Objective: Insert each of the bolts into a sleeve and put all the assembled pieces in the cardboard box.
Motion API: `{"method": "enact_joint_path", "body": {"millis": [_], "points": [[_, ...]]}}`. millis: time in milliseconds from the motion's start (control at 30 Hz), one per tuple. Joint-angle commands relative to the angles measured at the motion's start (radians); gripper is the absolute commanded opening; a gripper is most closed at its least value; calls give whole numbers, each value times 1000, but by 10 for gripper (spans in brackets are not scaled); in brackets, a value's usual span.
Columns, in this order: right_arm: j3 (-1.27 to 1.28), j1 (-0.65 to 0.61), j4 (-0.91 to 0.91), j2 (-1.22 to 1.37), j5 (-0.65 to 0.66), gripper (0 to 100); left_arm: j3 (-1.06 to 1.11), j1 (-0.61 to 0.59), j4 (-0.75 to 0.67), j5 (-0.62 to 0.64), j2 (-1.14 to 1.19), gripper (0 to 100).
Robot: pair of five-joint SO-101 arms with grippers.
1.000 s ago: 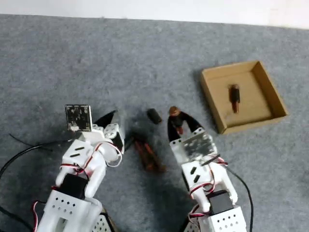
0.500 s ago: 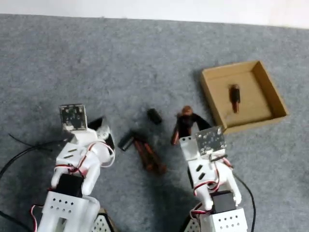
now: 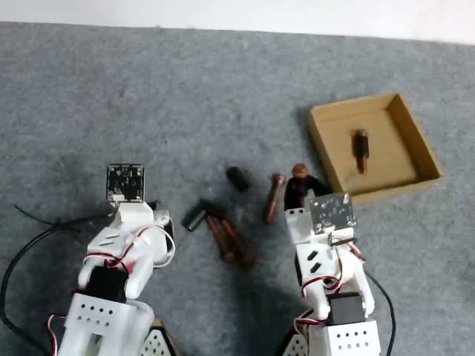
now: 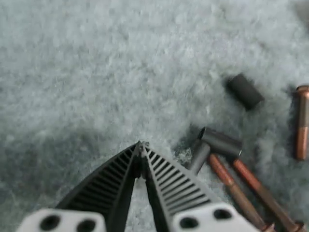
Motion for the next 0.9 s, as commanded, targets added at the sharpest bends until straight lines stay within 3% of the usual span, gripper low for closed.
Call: {"method": "enact_joint_path", "body": {"millis": [0,333,633,733,867], "points": [[151,12,1,-16,-12,5,-51,-12,9,-21,-7,5],[151,59,4,-16,-12,5,-35,-10,40,-84,-24,5],[151,59,15,-16,-12,5,71,-12,186,-86,-430,5],[151,59,15,-16,-11,5,79,-27,153,-86,-364,5],[151,113,12,-27,-8,5,125,-134,54,-84,-352,5]]}}
